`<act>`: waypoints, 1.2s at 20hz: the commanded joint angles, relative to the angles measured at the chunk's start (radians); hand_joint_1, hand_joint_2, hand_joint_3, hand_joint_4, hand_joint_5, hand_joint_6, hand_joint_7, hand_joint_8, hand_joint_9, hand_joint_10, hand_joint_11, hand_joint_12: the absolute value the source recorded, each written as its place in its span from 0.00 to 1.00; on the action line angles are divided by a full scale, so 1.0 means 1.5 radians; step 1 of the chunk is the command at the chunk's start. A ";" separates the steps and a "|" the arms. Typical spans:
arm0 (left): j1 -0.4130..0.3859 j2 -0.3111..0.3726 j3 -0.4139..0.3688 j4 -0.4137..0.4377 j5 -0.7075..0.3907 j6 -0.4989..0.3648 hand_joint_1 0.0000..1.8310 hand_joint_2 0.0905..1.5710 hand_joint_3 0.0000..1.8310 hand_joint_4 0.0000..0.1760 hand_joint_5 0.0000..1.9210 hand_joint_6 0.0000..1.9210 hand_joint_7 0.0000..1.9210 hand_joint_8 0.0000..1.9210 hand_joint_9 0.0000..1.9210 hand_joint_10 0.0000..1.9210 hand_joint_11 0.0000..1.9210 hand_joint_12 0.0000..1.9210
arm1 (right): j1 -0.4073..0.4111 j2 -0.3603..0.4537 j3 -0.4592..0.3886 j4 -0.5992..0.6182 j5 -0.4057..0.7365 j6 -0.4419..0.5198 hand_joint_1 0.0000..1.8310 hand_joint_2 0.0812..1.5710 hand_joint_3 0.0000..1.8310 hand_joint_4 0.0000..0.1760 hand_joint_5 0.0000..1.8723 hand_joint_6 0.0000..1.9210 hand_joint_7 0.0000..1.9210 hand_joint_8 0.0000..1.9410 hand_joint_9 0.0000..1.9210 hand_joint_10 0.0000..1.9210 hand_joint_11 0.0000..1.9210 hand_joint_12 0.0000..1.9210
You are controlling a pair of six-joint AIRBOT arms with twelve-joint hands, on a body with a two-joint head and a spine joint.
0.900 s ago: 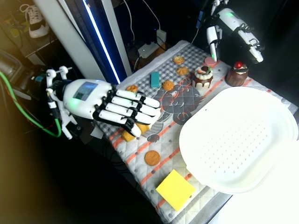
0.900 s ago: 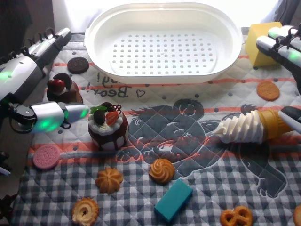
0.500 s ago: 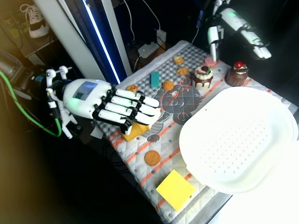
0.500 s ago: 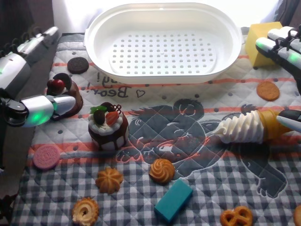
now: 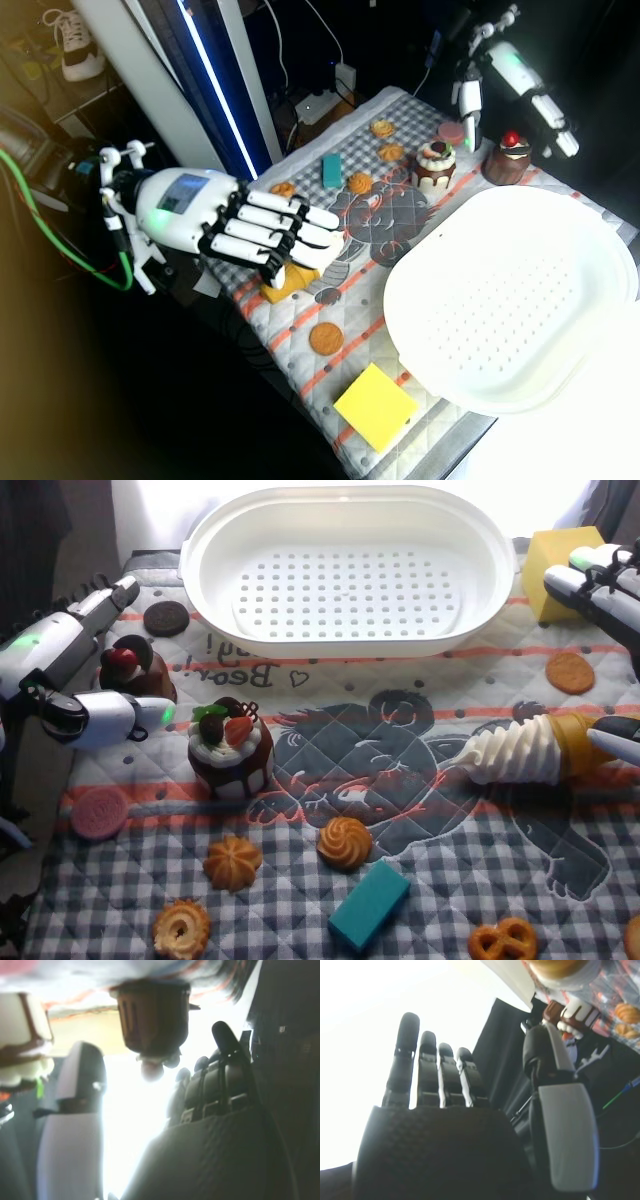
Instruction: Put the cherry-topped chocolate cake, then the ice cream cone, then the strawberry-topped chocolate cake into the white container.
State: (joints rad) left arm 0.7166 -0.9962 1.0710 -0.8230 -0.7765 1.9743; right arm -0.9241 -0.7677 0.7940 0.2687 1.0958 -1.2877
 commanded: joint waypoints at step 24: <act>-0.032 0.047 -0.045 0.081 -0.140 -0.002 0.66 0.70 0.00 0.00 0.19 0.51 0.22 0.05 0.07 0.47 0.00 0.93 | -0.012 0.005 -0.002 0.008 0.093 -0.002 0.34 0.81 0.00 0.00 0.00 0.00 0.00 0.00 0.00 0.03 0.00 0.69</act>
State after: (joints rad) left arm 0.6788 -0.9401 1.0019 -0.7403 -0.8673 1.9774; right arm -0.9455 -0.7677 0.7891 0.2916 1.1042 -1.2881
